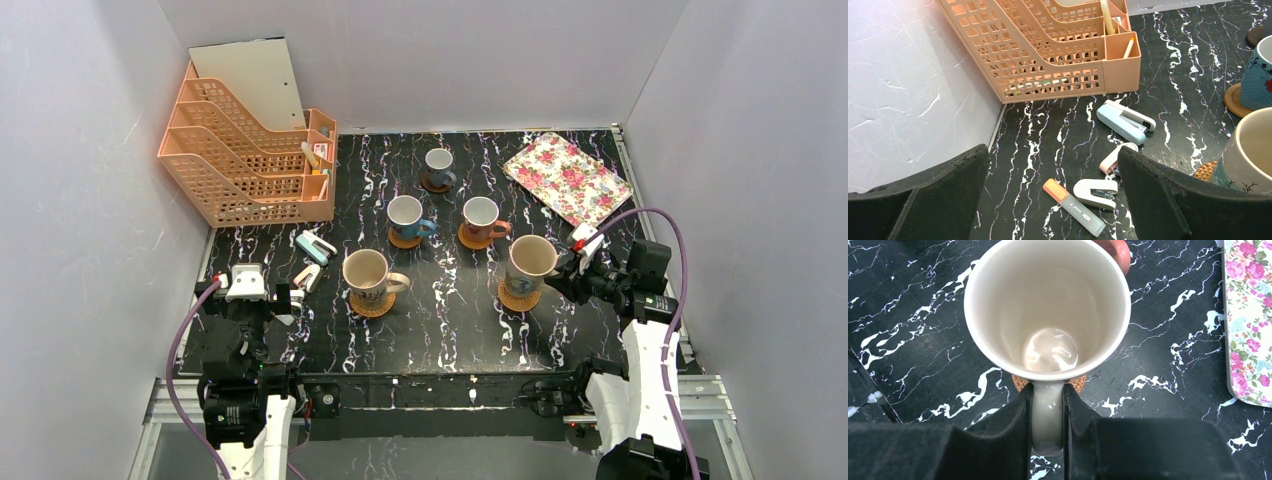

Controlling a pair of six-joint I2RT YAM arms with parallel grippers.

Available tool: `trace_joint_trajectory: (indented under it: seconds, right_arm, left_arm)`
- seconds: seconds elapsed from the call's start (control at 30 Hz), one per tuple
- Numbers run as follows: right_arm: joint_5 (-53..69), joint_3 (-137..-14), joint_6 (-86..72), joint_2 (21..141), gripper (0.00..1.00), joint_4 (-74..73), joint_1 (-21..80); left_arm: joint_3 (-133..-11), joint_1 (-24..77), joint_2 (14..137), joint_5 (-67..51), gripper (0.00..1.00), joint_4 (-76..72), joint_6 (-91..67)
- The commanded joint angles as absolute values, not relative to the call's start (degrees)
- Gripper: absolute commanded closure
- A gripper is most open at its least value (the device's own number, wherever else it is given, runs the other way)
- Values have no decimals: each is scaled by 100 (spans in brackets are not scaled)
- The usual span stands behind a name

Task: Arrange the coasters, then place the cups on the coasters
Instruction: Place the cup on the coaster.

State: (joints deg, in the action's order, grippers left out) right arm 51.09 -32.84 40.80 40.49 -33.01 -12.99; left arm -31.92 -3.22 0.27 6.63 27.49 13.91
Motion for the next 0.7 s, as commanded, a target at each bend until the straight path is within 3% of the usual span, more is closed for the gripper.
trace_joint_trajectory:
  seconds: [0.0, 0.67]
  right_arm:
    - [5593, -3405, 4222, 3954, 99, -2785, -1274]
    - [5697, -3310, 4748, 3997, 99, -3129, -1276]
  left_arm:
    - [-3281, -343, 9, 677, 2, 2754, 1408]
    - [-3287, -343, 10, 689, 2, 2756, 1408]
